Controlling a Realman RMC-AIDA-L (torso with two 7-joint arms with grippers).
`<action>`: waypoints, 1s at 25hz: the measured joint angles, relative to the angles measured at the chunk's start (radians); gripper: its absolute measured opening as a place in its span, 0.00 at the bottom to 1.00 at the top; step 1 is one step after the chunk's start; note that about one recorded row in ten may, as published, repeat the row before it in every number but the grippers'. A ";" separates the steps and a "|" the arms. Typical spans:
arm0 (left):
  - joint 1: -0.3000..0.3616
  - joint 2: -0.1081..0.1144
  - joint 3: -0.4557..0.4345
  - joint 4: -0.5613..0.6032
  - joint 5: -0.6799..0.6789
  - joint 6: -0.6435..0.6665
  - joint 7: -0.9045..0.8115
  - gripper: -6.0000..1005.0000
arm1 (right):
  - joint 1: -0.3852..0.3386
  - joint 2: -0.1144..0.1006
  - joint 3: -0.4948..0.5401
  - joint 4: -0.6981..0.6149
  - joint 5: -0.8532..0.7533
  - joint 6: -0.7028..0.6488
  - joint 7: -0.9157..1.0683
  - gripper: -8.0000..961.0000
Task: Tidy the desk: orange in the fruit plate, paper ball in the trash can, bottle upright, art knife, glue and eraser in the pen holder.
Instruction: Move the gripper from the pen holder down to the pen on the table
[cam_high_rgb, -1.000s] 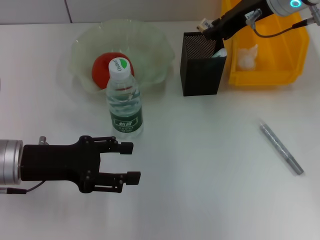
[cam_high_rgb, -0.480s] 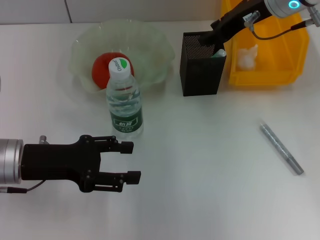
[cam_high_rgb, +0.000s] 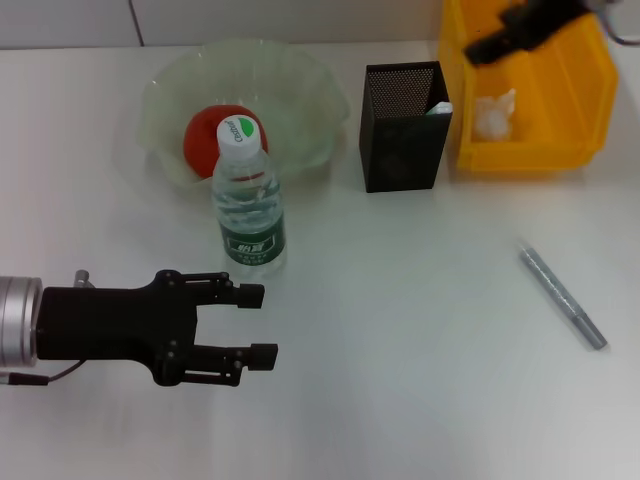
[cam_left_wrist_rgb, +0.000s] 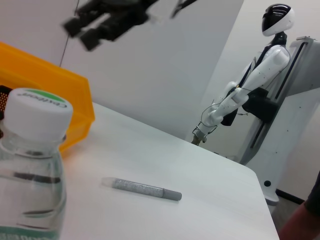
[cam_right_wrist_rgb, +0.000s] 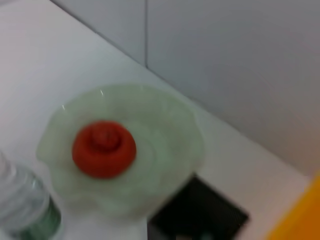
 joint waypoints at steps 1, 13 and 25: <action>-0.001 0.000 0.001 0.000 0.000 0.000 0.001 0.78 | -0.007 0.001 0.001 -0.032 -0.025 -0.049 0.024 0.65; -0.010 -0.001 0.005 0.000 0.000 -0.005 0.009 0.78 | -0.195 0.066 -0.156 -0.034 -0.147 -0.105 0.113 0.61; -0.011 -0.008 0.007 0.000 0.011 -0.019 0.011 0.78 | -0.220 0.063 -0.169 0.162 -0.159 0.040 0.108 0.46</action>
